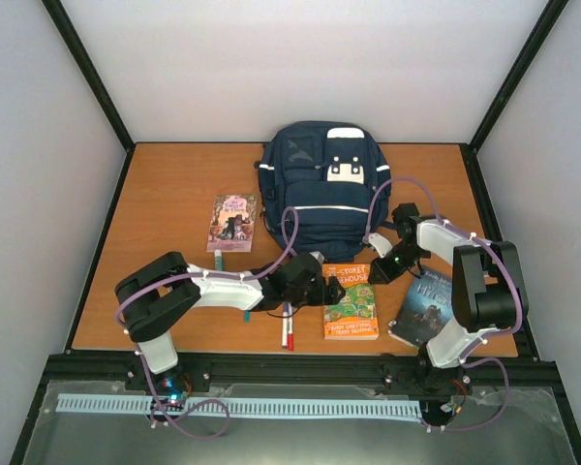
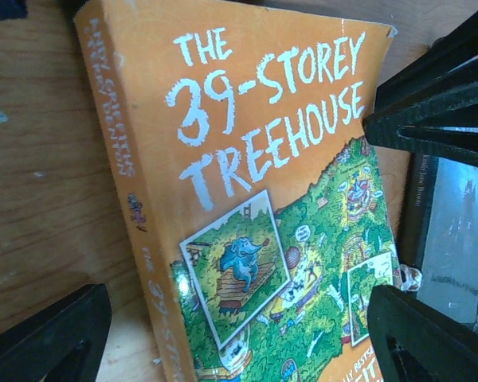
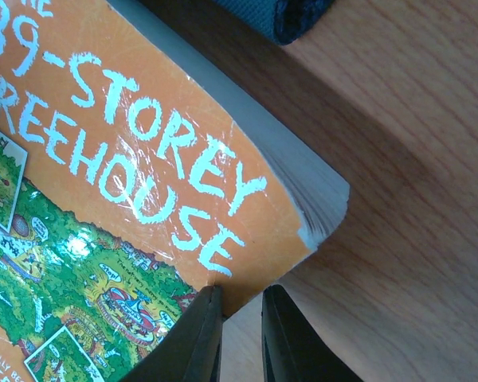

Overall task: Pack the student bag
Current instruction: Pick up the book from the center of the board.

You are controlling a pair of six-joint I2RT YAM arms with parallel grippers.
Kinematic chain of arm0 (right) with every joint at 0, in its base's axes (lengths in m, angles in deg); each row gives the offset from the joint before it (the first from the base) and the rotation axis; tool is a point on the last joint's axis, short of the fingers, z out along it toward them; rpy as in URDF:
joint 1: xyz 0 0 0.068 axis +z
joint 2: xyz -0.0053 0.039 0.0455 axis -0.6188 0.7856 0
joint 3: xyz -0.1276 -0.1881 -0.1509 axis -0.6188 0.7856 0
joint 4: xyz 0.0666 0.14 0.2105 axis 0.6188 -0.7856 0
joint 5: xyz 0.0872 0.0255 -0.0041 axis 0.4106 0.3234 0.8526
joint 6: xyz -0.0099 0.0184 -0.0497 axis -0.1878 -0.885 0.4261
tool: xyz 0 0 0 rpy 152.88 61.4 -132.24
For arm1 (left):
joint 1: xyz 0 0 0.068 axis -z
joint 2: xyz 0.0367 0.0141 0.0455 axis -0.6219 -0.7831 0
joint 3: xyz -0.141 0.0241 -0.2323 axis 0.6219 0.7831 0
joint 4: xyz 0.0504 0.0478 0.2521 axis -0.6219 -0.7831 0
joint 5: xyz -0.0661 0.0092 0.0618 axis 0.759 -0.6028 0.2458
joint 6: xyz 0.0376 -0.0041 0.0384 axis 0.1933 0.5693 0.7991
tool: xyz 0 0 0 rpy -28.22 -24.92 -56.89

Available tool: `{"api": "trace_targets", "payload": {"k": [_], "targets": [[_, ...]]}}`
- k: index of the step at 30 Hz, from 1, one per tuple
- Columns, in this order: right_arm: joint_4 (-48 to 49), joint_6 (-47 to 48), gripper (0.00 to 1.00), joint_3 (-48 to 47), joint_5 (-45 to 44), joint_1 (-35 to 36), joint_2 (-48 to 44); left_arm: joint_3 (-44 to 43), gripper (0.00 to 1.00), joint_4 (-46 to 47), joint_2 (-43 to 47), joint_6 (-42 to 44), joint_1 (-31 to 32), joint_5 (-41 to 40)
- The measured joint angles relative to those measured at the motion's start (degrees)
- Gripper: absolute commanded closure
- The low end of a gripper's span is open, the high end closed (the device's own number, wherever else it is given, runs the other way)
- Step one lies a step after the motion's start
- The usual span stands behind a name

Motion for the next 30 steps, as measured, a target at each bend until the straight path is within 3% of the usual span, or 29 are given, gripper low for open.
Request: {"api": "trace_targets", "payload": {"k": [21, 30], "targets": [[-1.4, -1.1, 0.85, -0.9, -0.4, 0.2, 1.8, 0.3, 0.16, 6.4, -2.3, -1.5, -0.3, 3.7], [-1.4, -1.0, 0.85, -0.9, -0.4, 0.0, 1.8, 0.8, 0.29, 6.9, -0.2, -3.0, -0.3, 3.5]]}}
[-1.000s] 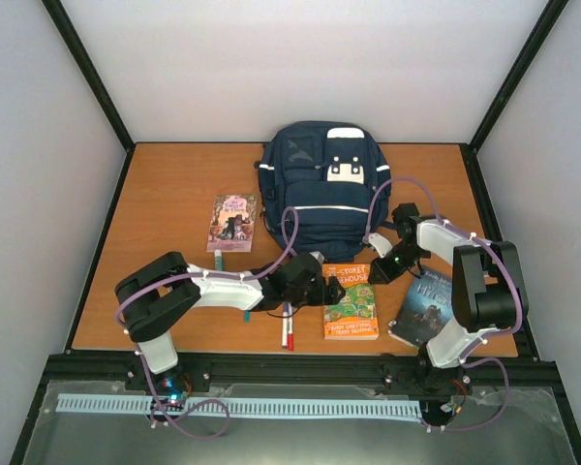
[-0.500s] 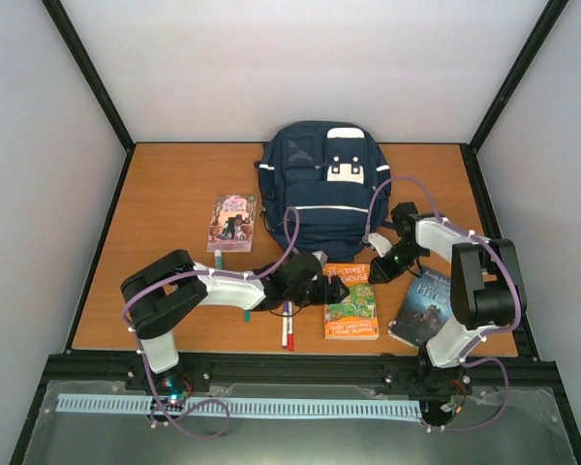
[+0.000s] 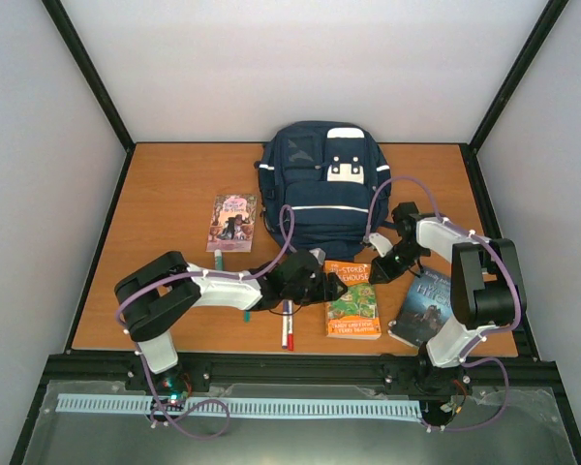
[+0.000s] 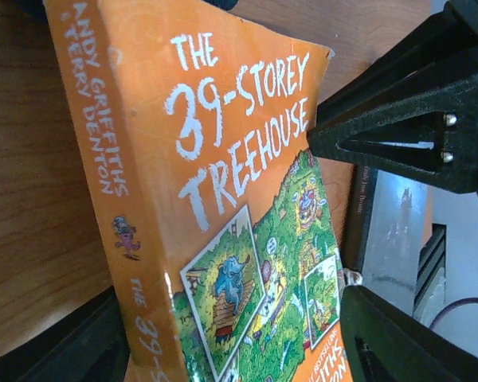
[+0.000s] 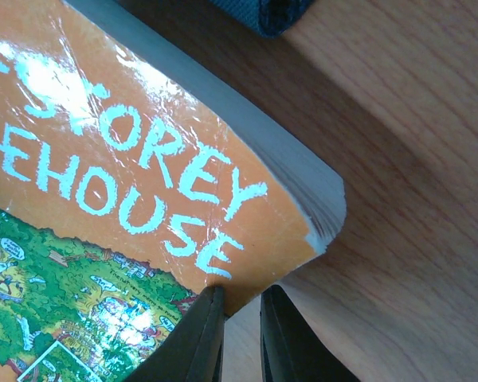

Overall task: Pack the student bag
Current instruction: Pick up the book from the center of the board.

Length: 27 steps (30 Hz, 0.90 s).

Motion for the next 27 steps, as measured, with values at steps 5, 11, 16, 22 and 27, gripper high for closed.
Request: {"api": "trace_targets", "payload": {"k": [5, 11, 16, 22, 27], "targets": [[-0.1, 0.0, 0.85, 0.0, 0.0, -0.2, 0.0, 0.0, 0.36, 1.2, 0.0, -1.6, -0.2, 1.0], [-0.2, 0.2, 0.85, 0.0, -0.5, -0.5, -0.1, -0.9, 0.43, 2.2, -0.2, -3.2, -0.2, 2.8], [1.3, 0.4, 0.85, 0.5, -5.4, -0.9, -0.1, -1.9, 0.47, 4.7, -1.5, -4.7, -0.2, 4.5], [3.1, 0.3, 0.85, 0.5, -6.8, -0.8, -0.1, -2.1, 0.55, 5.9, -3.2, -6.3, -0.1, 5.5], [3.1, 0.3, 0.84, 0.6, -6.8, -0.8, -0.2, -2.1, 0.69, 5.8, -3.8, -7.3, -0.1, 5.7]]}}
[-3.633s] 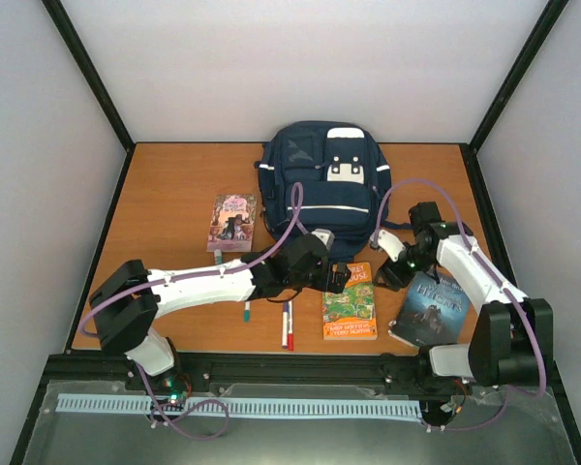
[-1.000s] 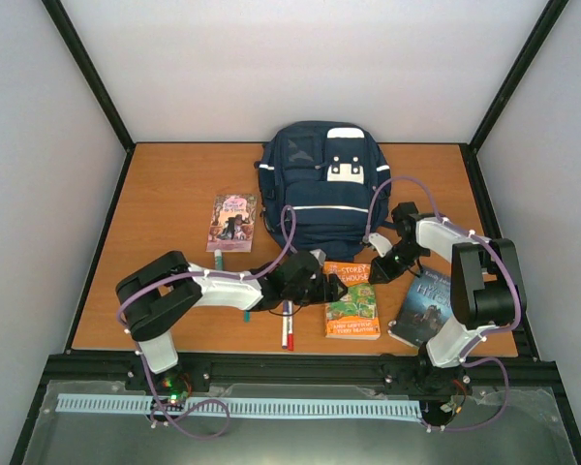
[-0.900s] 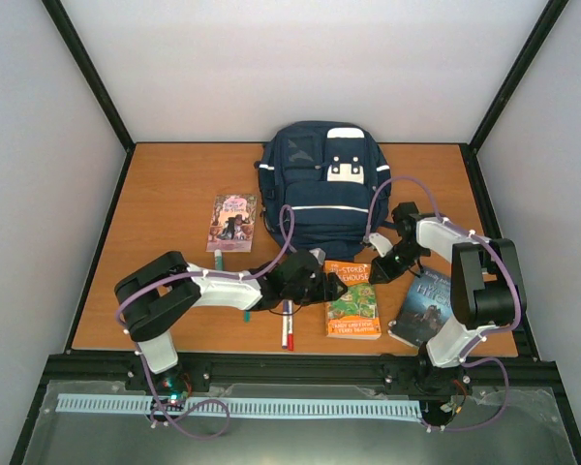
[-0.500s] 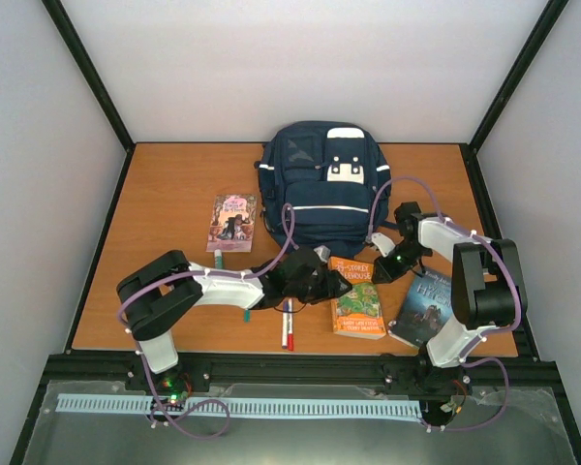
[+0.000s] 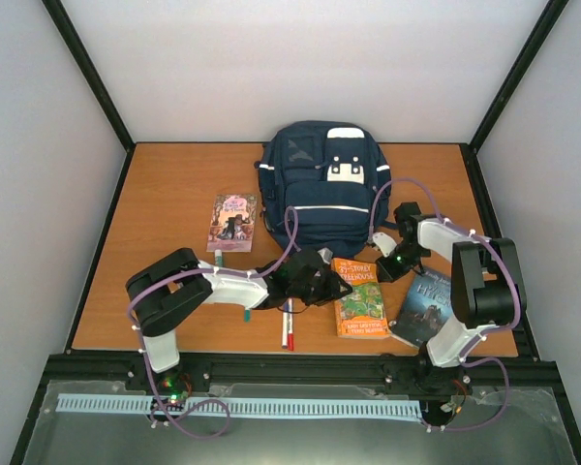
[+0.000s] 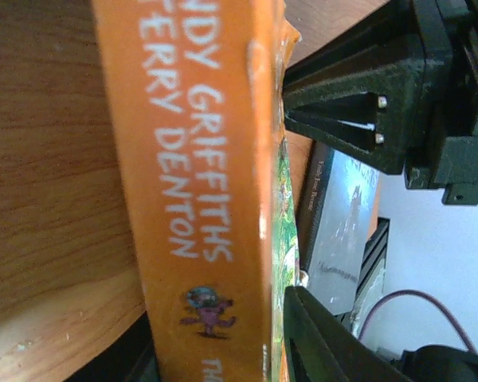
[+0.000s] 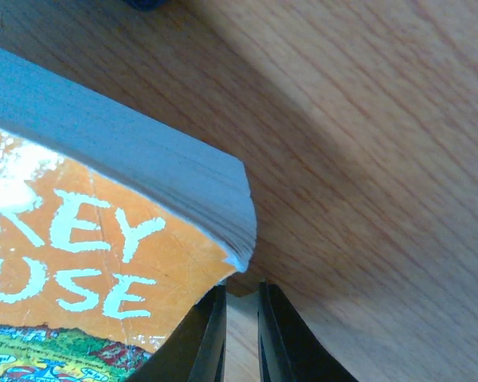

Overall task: Pack the student bag
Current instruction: Pick up the book from the center of the board.

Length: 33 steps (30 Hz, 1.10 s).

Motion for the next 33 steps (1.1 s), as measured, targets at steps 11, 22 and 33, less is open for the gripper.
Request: {"api": "trace_targets", "payload": {"k": [11, 22, 33], "targets": [[-2.6, 0.0, 0.26, -0.9, -2.3, -4.1, -4.5, -0.1, 0.99, -9.2, 7.7, 3.9, 0.0, -3.7], [-3.8, -4.7, 0.0, -14.2, 3.9, -8.4, -32.3, -7.7, 0.99, -27.7, 23.9, 17.4, -7.7, -6.6], [-1.7, -10.3, 0.0, -15.6, 31.4, -8.4, -32.0, -14.7, 0.99, -30.1, 25.3, 33.5, -16.6, 12.5]]}}
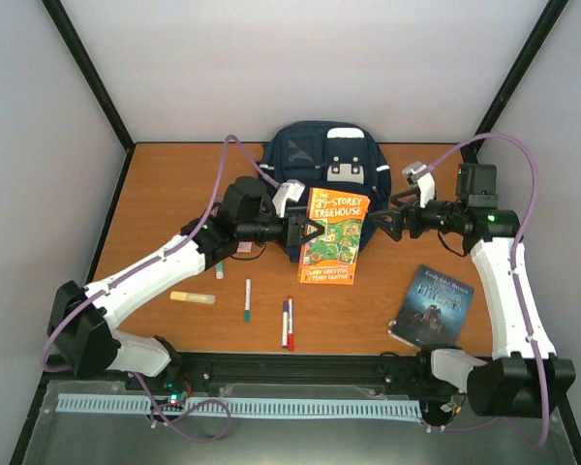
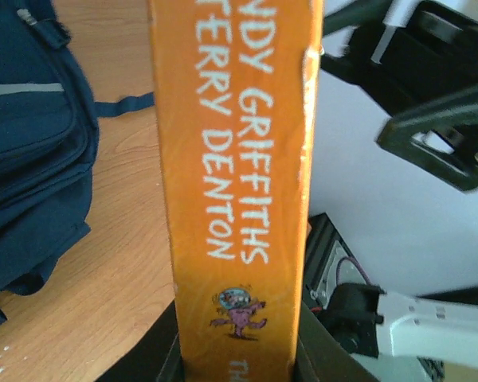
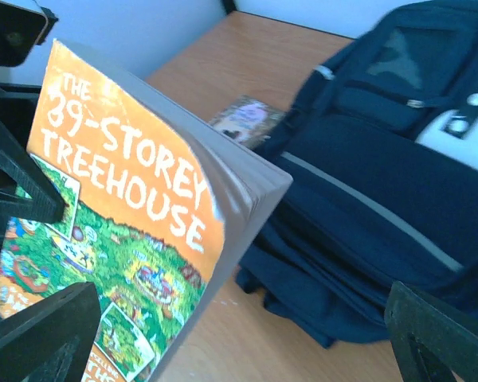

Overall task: Pack the student bag
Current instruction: Pick up the book from the center of the board.

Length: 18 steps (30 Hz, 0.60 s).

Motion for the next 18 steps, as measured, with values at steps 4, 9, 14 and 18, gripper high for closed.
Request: {"api": "trace_targets", "payload": {"k": [4, 9, 14, 18], "targets": [[-0.6, 0.2, 0.0, -1.2, 8.5, 0.0, 4.6, 0.0, 0.99, 0.1, 1.3, 4.2, -1.1, 4.6], [-0.1, 0.0, 0.01, -1.3, 17.6, 0.0, 5.8, 1.1, 0.99, 4.7, 2.2, 4.8, -1.3, 9.8], [1.0, -0.8, 0.06, -0.7, 23.3, 0.0, 5.8, 4.0, 0.99, 10.0, 2.2, 4.0, -1.3, 13.6], [0.6, -0.7, 0.08, 0.2, 27.3, 0.0, 6.9, 5.7, 0.99, 12.0, 2.2, 3.1, -1.3, 15.9]]}}
